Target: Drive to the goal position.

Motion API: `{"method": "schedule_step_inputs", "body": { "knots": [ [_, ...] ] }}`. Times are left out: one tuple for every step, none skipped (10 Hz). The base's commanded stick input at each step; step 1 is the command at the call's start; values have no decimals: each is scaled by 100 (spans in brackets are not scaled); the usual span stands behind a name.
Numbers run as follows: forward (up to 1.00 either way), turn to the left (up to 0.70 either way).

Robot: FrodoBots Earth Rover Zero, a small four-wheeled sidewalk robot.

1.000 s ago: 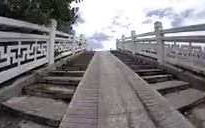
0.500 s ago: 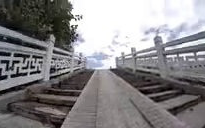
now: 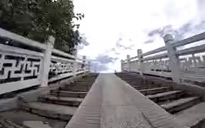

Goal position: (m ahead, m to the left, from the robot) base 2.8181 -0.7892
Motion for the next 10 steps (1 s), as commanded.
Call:
{"method": "schedule_step_inputs", "body": {
  "knots": [
    [70, 0],
    [70, 0],
    [70, 0],
    [70, 0],
    [70, 0],
    [70, 0],
    [70, 0],
    [70, 0],
    [70, 0],
    [70, 0]
  ]
}}
